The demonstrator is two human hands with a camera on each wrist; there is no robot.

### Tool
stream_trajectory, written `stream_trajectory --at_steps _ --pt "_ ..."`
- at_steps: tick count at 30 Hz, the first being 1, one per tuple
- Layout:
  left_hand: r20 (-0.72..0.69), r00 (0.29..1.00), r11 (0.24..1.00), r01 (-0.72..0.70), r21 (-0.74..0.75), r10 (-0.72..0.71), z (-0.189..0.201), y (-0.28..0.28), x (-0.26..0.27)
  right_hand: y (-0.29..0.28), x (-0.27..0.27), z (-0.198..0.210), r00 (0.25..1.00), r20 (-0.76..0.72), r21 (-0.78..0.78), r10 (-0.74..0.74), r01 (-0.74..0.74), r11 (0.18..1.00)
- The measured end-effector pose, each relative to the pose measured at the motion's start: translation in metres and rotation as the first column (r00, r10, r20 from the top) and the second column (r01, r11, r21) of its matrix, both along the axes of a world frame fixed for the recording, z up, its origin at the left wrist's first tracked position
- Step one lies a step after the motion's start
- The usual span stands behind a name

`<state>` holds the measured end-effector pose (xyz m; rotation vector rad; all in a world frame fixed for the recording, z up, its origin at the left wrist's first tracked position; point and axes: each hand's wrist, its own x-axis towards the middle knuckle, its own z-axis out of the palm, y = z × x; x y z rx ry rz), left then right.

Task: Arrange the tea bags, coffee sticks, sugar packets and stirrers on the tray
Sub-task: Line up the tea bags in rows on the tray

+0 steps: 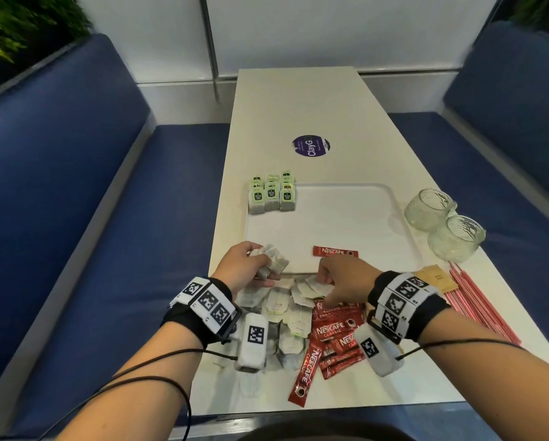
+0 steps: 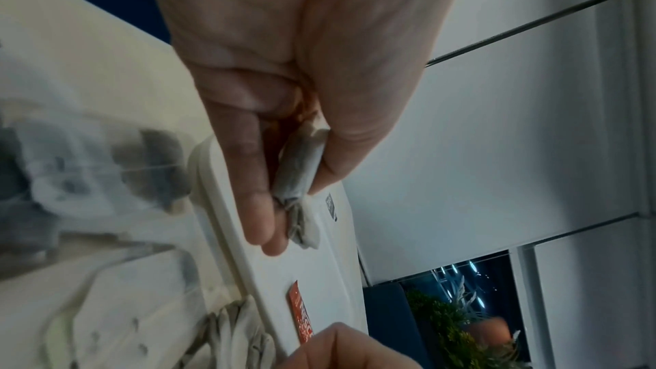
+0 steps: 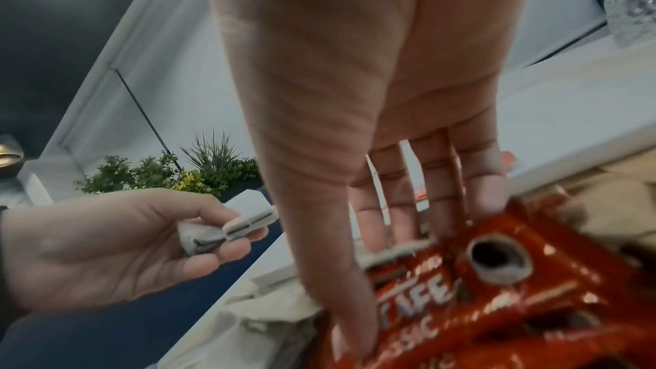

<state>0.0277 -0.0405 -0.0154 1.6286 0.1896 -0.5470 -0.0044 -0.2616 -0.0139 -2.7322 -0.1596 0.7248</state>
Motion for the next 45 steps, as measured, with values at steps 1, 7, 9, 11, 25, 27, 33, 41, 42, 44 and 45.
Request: stream_trajectory --at_steps 1,7,9,11,25,27,33,41,42,44,45 --pt "0.009 1.000 1.000 0.013 0.013 -0.013 -0.001 -0.002 0.001 -0.002 0.000 -0.001 1.000 0.012 0.027 -0.013 0.013 1.000" --pt "0.100 0.993 0.994 0.061 0.093 -0.070 0.002 -0.009 0.011 -0.005 0.009 0.006 0.995 0.096 0.084 -0.029 0.021 0.996" --pt "0.141 0.985 0.985 0.081 0.152 -0.103 0.004 -0.012 0.014 -0.007 0.014 0.012 0.989 0.146 0.114 -0.025 0.008 0.993" --pt "0.178 0.974 0.971 0.099 0.216 -0.139 0.006 -0.015 0.017 -0.007 0.022 0.020 0.985 0.172 0.197 -0.031 -0.003 0.980" --pt "0.175 0.984 0.984 -0.018 0.179 -0.014 0.011 -0.010 0.083 0.006 0.120 0.008 0.965 0.069 0.441 -0.255 0.199 0.875" --pt "0.165 0.986 0.984 -0.027 0.178 -0.002 0.007 -0.008 0.096 0.007 0.139 -0.001 0.962 0.095 0.383 -0.257 0.203 0.901" --pt "0.125 0.992 0.988 -0.049 0.146 0.030 -0.008 -0.004 0.121 0.005 0.184 -0.018 0.909 0.151 0.387 -0.389 0.307 0.869" --pt "0.047 0.994 0.995 -0.095 0.025 0.094 -0.017 -0.002 0.133 0.009 0.207 -0.023 0.892 0.136 0.465 -0.430 0.326 0.823" --pt "0.047 0.995 0.996 -0.093 0.019 0.092 -0.017 -0.003 0.133 0.008 0.206 -0.024 0.887 0.135 0.467 -0.442 0.336 0.818" --pt "0.048 0.995 0.996 -0.091 0.012 0.090 -0.016 -0.004 0.133 0.007 0.204 -0.025 0.862 0.197 0.476 -0.467 0.332 0.814" --pt "0.048 0.995 0.996 -0.088 0.005 0.088 -0.016 -0.005 0.133 0.007 0.201 -0.024 0.848 0.244 0.487 -0.470 0.312 0.816"
